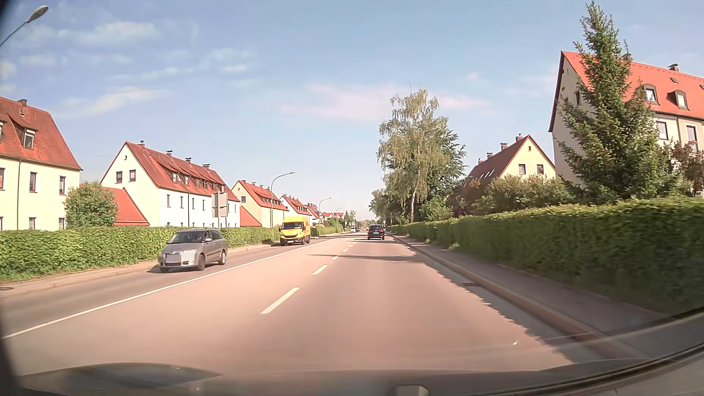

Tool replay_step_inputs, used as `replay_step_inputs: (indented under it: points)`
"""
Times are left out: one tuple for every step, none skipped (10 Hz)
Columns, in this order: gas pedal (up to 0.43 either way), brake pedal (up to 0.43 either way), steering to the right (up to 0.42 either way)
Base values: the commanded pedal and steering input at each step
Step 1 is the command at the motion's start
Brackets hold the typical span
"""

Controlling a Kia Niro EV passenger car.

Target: Follow the waypoints while adhering to traffic rules and regulations

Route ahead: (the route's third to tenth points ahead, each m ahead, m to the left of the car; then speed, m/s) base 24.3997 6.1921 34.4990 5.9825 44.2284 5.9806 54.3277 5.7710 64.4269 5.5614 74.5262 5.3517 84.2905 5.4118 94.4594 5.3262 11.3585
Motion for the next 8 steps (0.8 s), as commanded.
replay_step_inputs:
  points:
    - [0.087, 0.000, -0.003]
    - [0.087, 0.000, -0.003]
    - [0.087, 0.000, -0.003]
    - [0.087, 0.000, -0.003]
    - [0.087, 0.000, -0.003]
    - [0.087, 0.000, -0.003]
    - [0.087, 0.000, -0.003]
    - [0.087, 0.000, -0.003]
